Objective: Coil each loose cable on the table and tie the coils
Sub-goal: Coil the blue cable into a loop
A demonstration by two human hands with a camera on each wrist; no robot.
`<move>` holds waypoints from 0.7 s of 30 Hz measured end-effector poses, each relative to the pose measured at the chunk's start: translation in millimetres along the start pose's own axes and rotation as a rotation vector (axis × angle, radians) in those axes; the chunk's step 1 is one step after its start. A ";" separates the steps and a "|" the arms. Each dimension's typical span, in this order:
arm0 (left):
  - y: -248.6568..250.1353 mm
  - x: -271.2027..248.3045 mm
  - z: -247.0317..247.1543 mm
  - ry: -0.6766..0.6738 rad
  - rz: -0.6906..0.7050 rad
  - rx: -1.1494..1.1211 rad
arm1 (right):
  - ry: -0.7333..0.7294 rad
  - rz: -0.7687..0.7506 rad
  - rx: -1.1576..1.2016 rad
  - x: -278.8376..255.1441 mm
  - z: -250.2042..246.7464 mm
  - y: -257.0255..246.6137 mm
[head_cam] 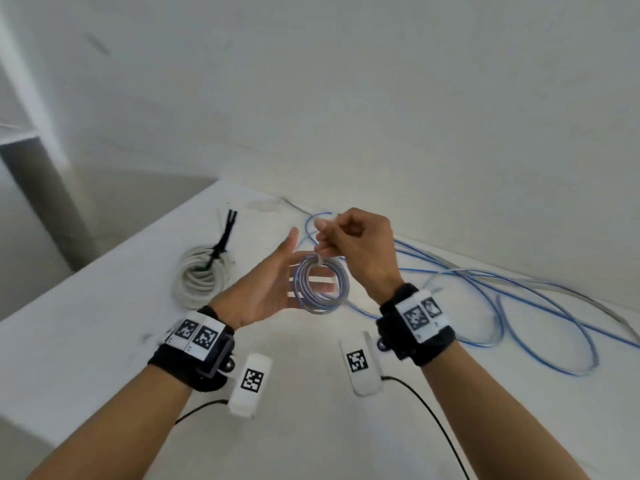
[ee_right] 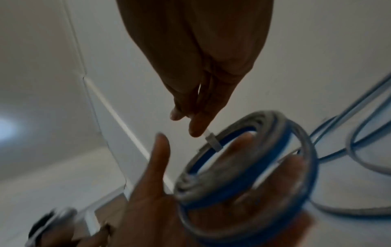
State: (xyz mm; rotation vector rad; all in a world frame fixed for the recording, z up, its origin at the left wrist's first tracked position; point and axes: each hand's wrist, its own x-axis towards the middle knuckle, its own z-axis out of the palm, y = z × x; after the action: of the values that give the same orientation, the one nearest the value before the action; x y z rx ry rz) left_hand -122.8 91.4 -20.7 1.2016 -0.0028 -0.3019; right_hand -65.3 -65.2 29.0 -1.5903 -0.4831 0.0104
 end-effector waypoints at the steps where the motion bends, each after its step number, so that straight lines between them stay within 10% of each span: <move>1: 5.1 -13.7 -10.5 0.038 0.030 0.122 | -0.002 -0.005 -0.043 2.8 15.7 -0.5; 7: 23.2 -62.3 -68.2 0.350 0.155 0.234 | -0.142 -0.061 -0.295 14.5 93.6 12.7; 12: 16.8 -84.6 -114.2 0.380 0.122 0.156 | -0.494 0.326 -0.284 3.0 118.7 47.5; 21: 8.3 -88.5 -152.0 0.517 0.102 0.418 | -0.353 0.420 -0.231 0.0 143.3 76.5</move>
State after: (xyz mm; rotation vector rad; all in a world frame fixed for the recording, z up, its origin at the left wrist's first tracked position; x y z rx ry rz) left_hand -181.3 253.9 -54.8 1.6614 0.3356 0.1138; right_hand -85.0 71.1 -57.1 -1.9039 -0.4223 0.5794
